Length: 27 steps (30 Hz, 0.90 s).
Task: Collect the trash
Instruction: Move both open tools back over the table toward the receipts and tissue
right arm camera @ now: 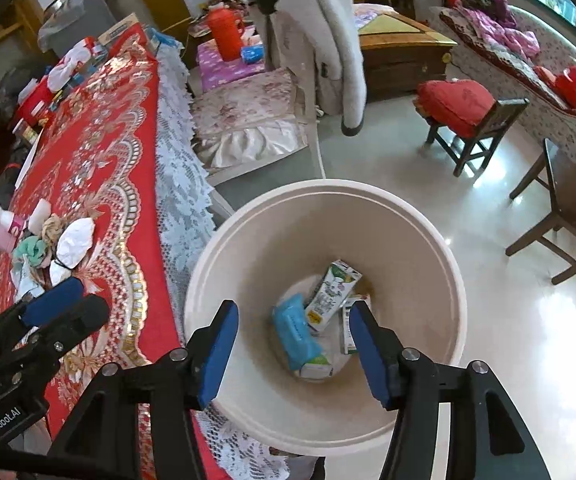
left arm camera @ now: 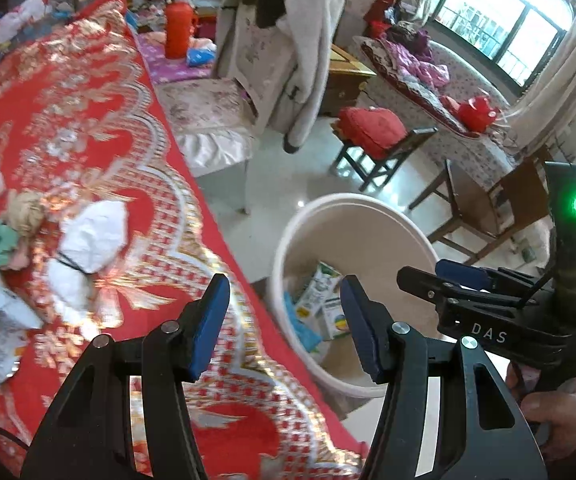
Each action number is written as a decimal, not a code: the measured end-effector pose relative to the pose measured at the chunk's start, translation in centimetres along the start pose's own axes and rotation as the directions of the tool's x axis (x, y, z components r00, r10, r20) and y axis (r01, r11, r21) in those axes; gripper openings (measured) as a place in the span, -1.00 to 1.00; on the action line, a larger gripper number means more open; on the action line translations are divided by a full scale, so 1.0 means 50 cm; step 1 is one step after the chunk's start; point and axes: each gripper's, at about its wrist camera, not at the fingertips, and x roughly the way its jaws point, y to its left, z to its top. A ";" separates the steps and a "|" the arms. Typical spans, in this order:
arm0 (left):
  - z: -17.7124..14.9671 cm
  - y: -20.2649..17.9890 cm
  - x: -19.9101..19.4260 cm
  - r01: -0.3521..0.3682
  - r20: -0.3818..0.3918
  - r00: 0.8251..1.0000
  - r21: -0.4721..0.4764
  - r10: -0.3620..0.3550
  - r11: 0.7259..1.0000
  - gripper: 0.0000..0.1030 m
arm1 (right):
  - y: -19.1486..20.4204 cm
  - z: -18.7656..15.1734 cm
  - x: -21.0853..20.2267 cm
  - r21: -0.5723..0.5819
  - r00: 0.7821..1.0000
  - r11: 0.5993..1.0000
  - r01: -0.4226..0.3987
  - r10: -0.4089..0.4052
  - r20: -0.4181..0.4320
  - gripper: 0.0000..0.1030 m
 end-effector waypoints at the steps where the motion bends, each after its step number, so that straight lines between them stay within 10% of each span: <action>1: -0.001 0.010 -0.008 -0.013 0.010 1.000 -0.004 0.013 1.000 0.10 | 0.009 0.001 0.000 -0.008 1.000 1.000 -0.003 0.003 0.000 0.09; 27: -0.051 0.296 -0.167 -0.210 0.087 0.968 -0.225 0.234 0.951 0.10 | 0.311 0.032 0.037 -0.216 0.991 0.968 -0.128 0.131 -0.003 0.27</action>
